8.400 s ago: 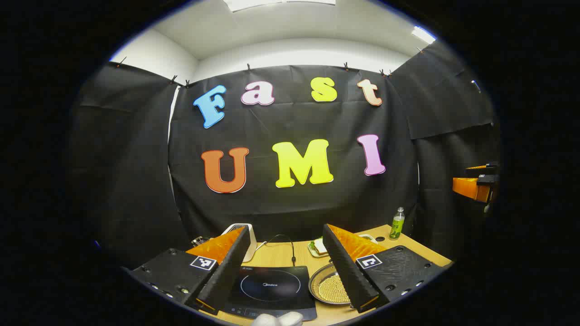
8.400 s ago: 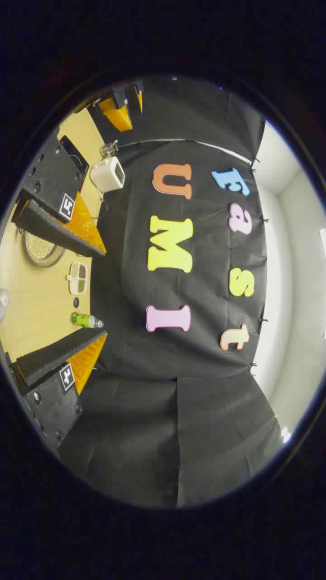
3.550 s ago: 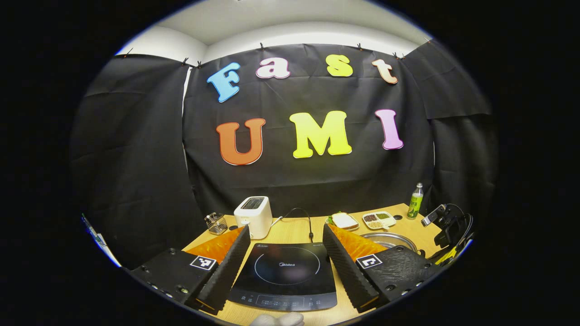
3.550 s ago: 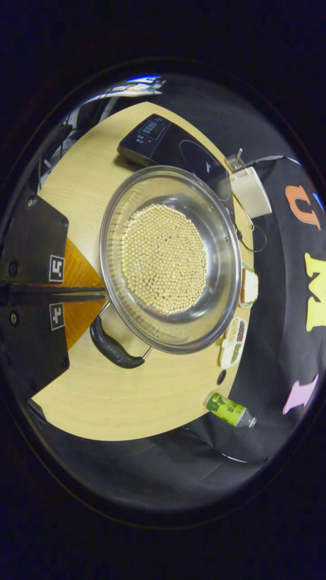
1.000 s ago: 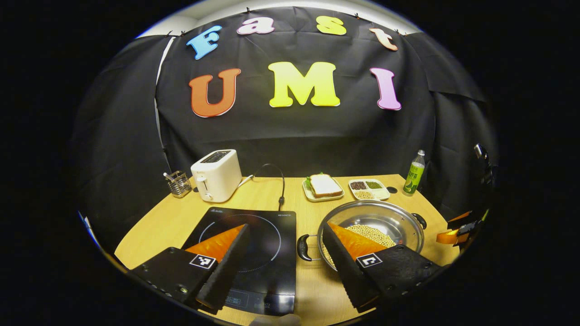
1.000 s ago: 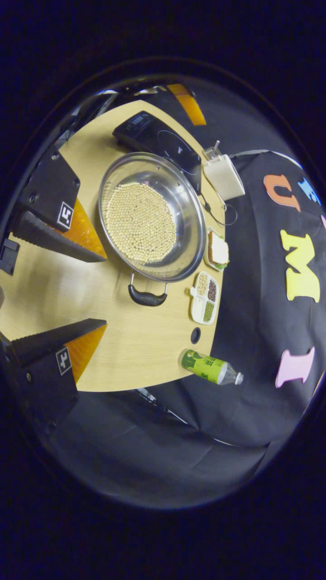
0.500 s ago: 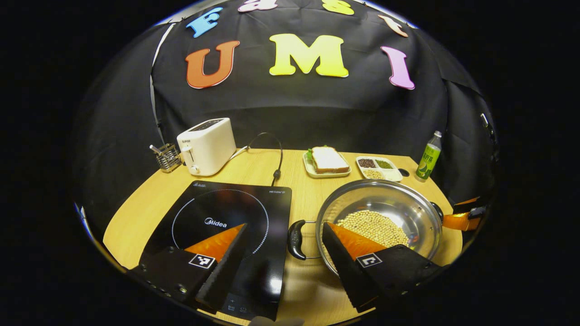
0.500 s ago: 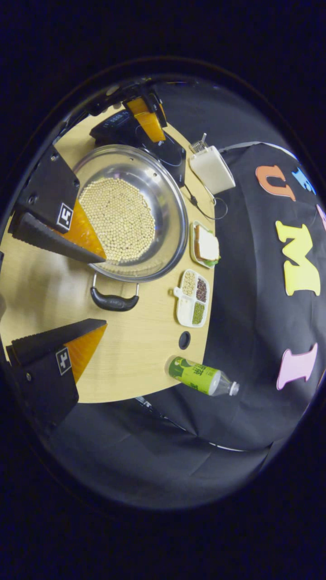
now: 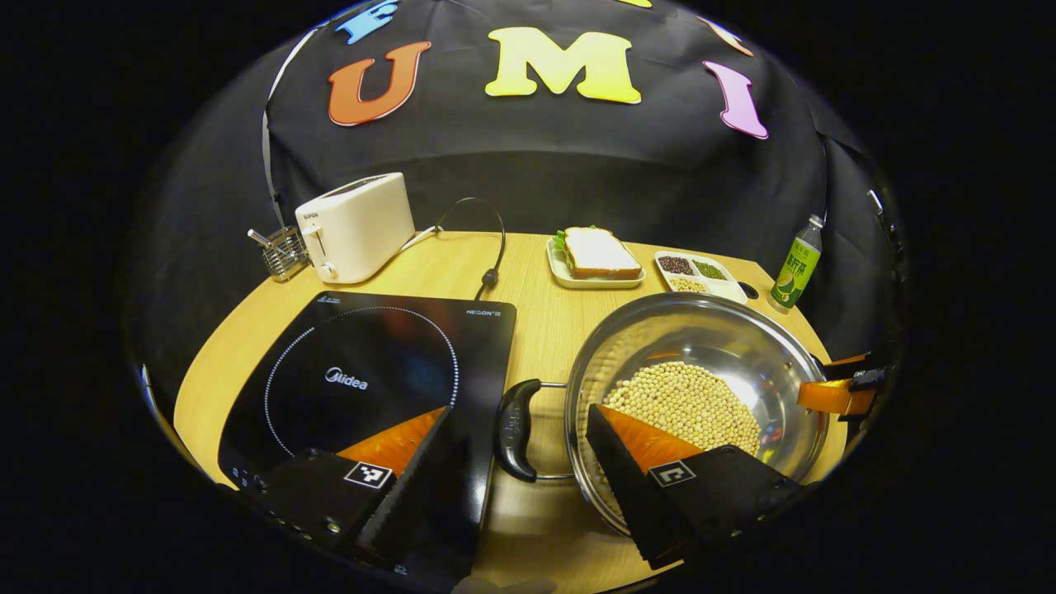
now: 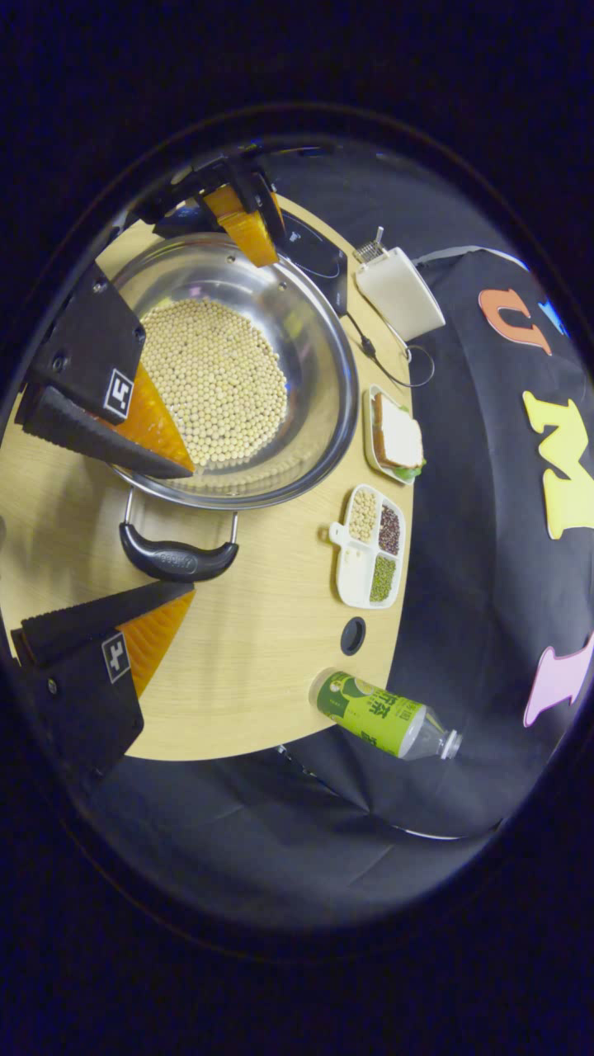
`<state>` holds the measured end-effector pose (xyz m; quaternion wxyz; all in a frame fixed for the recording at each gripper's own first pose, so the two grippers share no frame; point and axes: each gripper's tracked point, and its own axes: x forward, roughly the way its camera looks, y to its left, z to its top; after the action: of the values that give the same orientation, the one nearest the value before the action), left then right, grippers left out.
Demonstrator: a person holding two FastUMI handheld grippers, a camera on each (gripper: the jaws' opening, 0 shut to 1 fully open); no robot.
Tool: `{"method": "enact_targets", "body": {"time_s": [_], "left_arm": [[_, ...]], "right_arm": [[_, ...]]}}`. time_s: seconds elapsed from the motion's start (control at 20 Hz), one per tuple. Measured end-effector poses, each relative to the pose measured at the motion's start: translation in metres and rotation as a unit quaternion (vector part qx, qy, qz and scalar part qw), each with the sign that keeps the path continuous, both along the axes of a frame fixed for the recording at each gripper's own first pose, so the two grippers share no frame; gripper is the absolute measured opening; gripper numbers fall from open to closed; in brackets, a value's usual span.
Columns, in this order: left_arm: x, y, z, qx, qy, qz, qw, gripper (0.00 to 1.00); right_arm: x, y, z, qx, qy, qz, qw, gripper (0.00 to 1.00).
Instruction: First push the handle of the pot to place it horizontally, then grasp the pot with both hands and set it on the induction cooktop.
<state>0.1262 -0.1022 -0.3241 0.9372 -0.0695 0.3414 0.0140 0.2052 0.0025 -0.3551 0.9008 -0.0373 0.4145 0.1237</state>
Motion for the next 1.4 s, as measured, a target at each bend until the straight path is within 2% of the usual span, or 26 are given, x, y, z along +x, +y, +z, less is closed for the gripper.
{"method": "enact_targets", "body": {"time_s": [0.4, 0.55, 0.7, 0.75, 0.9, 1.05, 1.1, 1.15, 1.25, 1.4], "left_arm": [[0.018, -0.020, -0.003, 0.000, 0.000, -0.011, 1.000, 0.98], [0.016, -0.020, -0.005, 0.010, 0.008, -0.012, 1.000, 0.97], [0.015, -0.016, -0.006, 0.003, 0.017, 0.000, 1.000, 0.96], [0.018, -0.011, -0.006, 0.011, 0.013, 0.008, 1.000, 0.86], [0.015, -0.007, -0.011, 0.036, 0.028, 0.013, 0.999, 0.70], [0.014, -0.010, -0.010, 0.034, 0.038, 0.013, 0.999, 0.66], [0.013, -0.010, -0.009, 0.032, 0.040, 0.012, 0.999, 0.74], [0.015, -0.010, -0.010, 0.029, 0.038, 0.011, 0.999, 0.62], [0.011, -0.010, -0.009, 0.027, 0.042, 0.008, 0.999, 0.57], [0.010, -0.012, -0.007, 0.029, 0.041, 0.003, 0.999, 0.54]], "right_arm": [[0.007, 0.003, -0.013, -0.005, 0.025, 0.001, 1.000, 0.82], [0.008, 0.004, -0.013, -0.004, 0.025, -0.007, 1.000, 0.75], [0.006, 0.003, -0.014, -0.004, 0.029, -0.011, 1.000, 0.73], [0.005, 0.003, -0.015, -0.005, 0.031, -0.015, 0.999, 0.72], [0.007, 0.003, -0.016, -0.010, 0.042, -0.023, 0.999, 0.69], [0.006, 0.002, -0.015, -0.001, 0.050, -0.031, 0.998, 0.63], [0.006, 0.003, -0.014, 0.003, 0.051, -0.034, 0.998, 0.60], [0.006, 0.002, -0.015, 0.003, 0.050, -0.035, 0.998, 0.56], [0.003, 0.002, -0.014, 0.004, 0.051, -0.035, 0.998, 0.53], [0.002, 0.003, -0.015, 0.011, 0.058, -0.040, 0.997, 0.53]]}}
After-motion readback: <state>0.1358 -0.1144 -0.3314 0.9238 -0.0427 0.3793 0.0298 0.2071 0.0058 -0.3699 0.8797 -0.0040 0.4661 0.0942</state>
